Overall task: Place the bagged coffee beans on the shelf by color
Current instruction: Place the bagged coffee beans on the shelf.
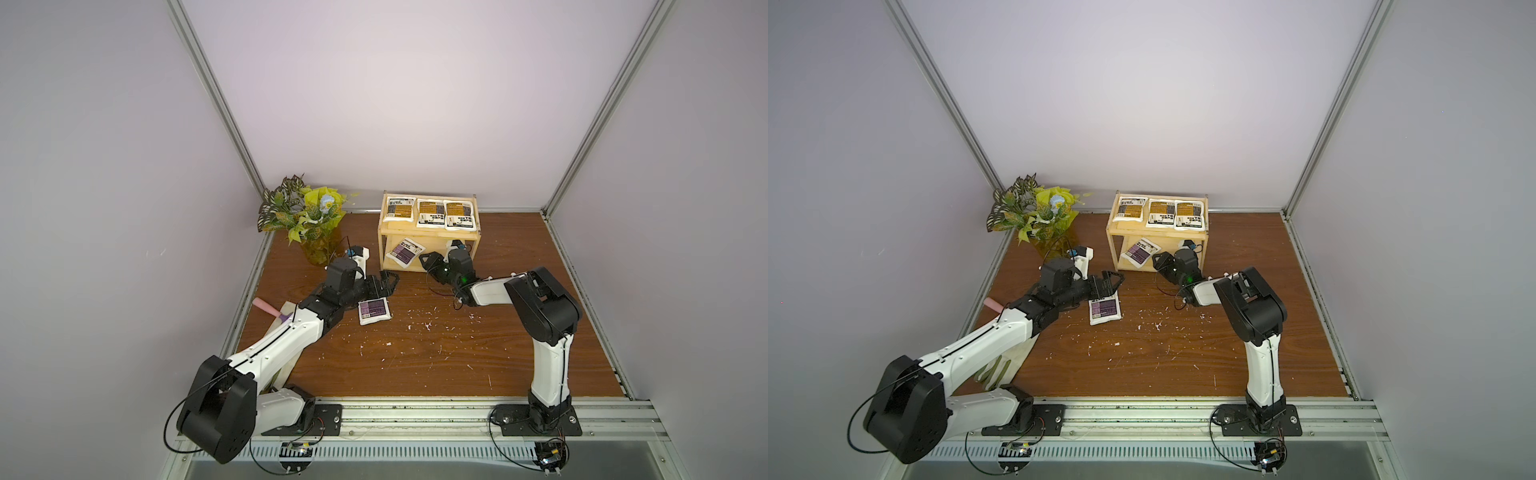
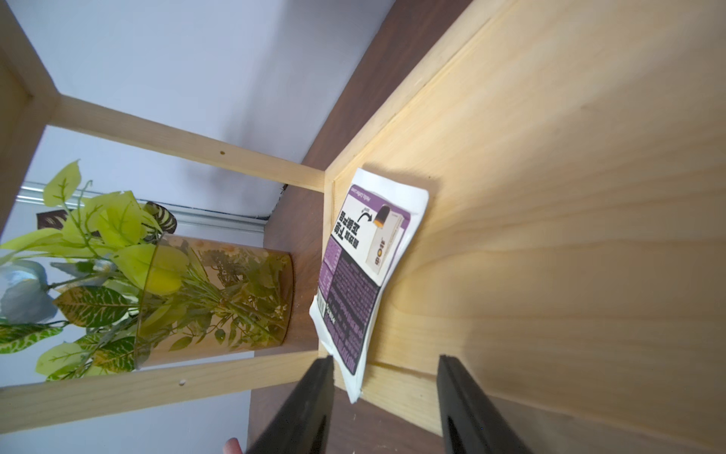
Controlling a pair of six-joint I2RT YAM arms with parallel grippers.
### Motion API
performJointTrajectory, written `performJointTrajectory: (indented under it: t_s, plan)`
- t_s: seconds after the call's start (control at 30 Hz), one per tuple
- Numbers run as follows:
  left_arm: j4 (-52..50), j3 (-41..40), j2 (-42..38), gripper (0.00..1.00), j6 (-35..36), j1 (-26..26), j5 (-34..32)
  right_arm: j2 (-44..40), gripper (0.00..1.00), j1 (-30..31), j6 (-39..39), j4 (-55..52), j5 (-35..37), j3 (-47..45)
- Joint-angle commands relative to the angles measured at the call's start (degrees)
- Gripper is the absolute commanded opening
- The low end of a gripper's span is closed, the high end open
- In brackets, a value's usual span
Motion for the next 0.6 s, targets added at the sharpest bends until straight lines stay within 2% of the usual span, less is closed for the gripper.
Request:
performJointTrajectory:
  t_s: [0.0,0.2,0.57]
  plan:
    - [1.4,0.4,-0.8,1.00,-0.2,0.5,1.0,0.1,0.47,0.0,3.8,6.1,2.0,0.7]
    - [1.5,0.3,-0.9,1.00,-0.4,0.5,1.1,3.0,0.46,0.6,7.6,6.5,3.1,3.3]
    - [1.8,0.3,-0.8,1.00,-0.2,0.5,1.2,6.8,0.46,1.5,9.3,2.9,4.2,9.0]
